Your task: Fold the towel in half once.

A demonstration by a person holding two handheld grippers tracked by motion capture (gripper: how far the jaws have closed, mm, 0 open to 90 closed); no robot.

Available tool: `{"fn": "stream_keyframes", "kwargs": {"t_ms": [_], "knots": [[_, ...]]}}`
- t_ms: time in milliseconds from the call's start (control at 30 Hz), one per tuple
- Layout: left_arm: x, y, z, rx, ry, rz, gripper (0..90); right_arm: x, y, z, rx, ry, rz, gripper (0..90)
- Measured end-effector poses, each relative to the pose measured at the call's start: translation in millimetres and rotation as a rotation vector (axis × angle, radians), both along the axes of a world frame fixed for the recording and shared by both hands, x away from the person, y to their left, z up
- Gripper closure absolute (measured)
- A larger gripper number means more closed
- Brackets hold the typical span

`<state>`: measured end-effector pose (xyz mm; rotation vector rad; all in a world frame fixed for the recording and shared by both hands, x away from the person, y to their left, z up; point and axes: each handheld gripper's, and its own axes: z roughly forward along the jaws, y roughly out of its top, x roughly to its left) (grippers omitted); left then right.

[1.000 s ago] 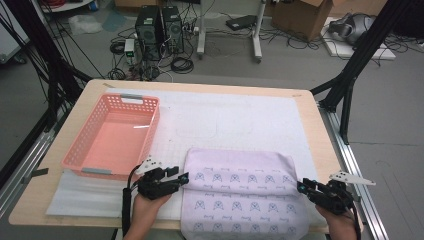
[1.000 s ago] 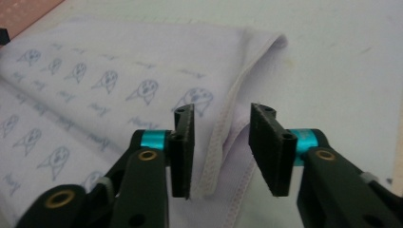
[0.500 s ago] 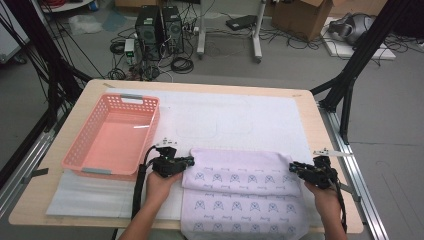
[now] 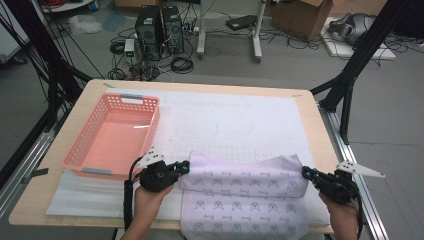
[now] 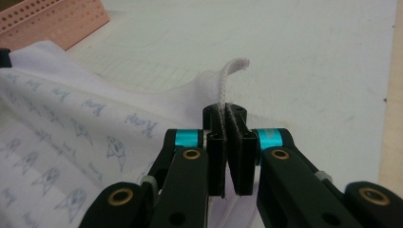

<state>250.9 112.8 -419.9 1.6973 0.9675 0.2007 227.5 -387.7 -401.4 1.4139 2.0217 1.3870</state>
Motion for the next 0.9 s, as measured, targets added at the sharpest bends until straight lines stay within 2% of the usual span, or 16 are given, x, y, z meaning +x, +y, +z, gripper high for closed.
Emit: {"fn": "stream_keyframes", "kwargs": {"t_ms": [100, 267, 333, 400, 467, 500, 600, 667, 733, 800, 833, 900], "knots": [[-16.2, 2.1, -6.2, 0.014, 0.012, -0.028, 85.1, -13.5, -1.2, -4.5, -0.009, 0.018, 0.024, 87.0], [-34.8, 4.8, -22.8, 0.05, 0.069, -0.071, 83.3, -28.2, -2.8, -14.1, -0.045, 0.129, 0.059, 86.9], [-36.1, 5.2, -28.3, 0.057, 0.098, -0.065, 75.4, -32.0, -1.6, -17.4, -0.085, 0.167, 0.056, 83.0], [-32.7, 4.9, -30.2, 0.054, 0.116, -0.046, 59.3, -31.6, -1.3, -22.3, -0.118, 0.199, 0.039, 68.5], [-29.3, 5.2, -29.3, 0.041, 0.097, -0.018, 51.9, -30.8, -3.4, -23.8, -0.105, 0.195, 0.018, 65.5], [-27.2, 5.5, -28.0, 0.032, 0.089, -0.011, 48.9, -30.6, -4.6, -22.1, -0.091, 0.168, 0.007, 64.4], [-19.8, 6.1, -23.3, 0.024, 0.053, 0.0, 48.5, -28.0, -5.3, -13.7, -0.072, 0.089, -0.024, 69.1], [-13.0, 5.8, -21.5, 0.027, 0.046, 0.006, 48.4, -21.5, -5.1, -12.8, -0.095, 0.07, -0.046, 72.9], [-5.9, 4.8, -20.9, 0.031, 0.044, 0.013, 48.3, -11.5, -3.5, -18.3, -0.097, 0.094, -0.055, 72.5], [0.3, 3.4, -21.0, 0.034, 0.049, 0.013, 48.2, -0.9, 0.6, -26.1, -0.085, 0.127, -0.043, 67.5], [2.0, 2.9, -21.2, 0.034, 0.049, 0.015, 48.2, 3.8, 4.1, -29.3, -0.098, 0.14, -0.045, 64.3], [3.0, 2.6, -22.4, 0.028, 0.048, 0.015, 48.3, 12.9, 10.6, -34.0, -0.146, 0.17, -0.052, 65.3]]}}
